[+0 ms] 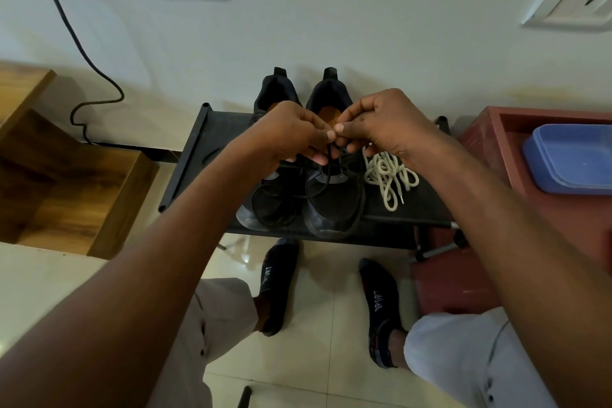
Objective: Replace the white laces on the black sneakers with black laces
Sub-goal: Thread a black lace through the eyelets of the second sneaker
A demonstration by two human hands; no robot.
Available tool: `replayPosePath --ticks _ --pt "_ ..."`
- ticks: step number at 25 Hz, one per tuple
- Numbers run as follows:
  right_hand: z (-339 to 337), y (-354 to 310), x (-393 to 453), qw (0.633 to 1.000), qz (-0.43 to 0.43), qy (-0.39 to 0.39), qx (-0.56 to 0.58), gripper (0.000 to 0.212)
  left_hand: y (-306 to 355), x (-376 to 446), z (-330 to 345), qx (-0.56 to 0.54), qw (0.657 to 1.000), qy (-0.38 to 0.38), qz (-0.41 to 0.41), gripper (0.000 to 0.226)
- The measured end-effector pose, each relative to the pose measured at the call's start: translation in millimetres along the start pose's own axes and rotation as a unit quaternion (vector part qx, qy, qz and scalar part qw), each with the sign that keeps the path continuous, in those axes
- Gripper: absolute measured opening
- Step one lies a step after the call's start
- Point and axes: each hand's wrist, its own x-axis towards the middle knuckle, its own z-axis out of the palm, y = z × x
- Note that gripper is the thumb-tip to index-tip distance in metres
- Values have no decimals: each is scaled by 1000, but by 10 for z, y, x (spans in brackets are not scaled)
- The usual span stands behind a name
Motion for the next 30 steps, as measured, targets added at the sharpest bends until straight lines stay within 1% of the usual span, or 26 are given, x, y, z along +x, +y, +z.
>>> replayPosePath --ticks 2,4,6,7,8,10,11,13,16,19,20,22,23,24,27,30 --pt "6 15 16 1000 -2 14 -6 2 -12 30 46 -24 1000 2 -1 20" --pt "-5 37 49 1000 -1 26 -18 8 -25 38 91 -52 998 22 -8 16" --pt "1 75 72 998 -7 40 -55 15 -45 41 122 -45 998 49 -15 10" --pt "8 100 81 993 -23 56 -105 17 -68 46 133 -26 998 65 -9 8" --pt "19 125 90 981 -49 71 -176 23 -100 60 139 8 996 84 7 6" --pt "83 157 77 941 -93 64 -319 45 -168 81 155 91 987 118 50 10" --pt "121 166 65 926 -100 47 -361 51 -199 84 177 120 983 124 63 13" --pt "168 204 76 912 -99 18 -398 50 -233 68 224 145 979 121 79 11" --pt "135 243 110 915 -97 3 -391 45 -261 75 261 167 971 141 102 15" --pt "41 233 117 925 -88 -15 -369 45 -250 77 321 230 952 158 122 8" --pt "25 235 121 925 -87 -17 -370 45 -239 72 349 276 937 171 127 7" --pt "19 232 117 925 -87 -20 -369 45 -233 91 413 372 897 193 143 15" --pt "21 232 108 925 -89 -22 -368 45 -230 110 437 399 883 193 153 17" --pt "22 231 105 925 -89 -26 -368 45 -229 130 447 413 877 190 156 17" --pt "7 220 105 928 -87 -38 -361 49 -225 133 428 427 876 183 130 12" --pt "24 226 110 932 -82 -47 -351 53 -225 142 412 452 867 170 122 13"
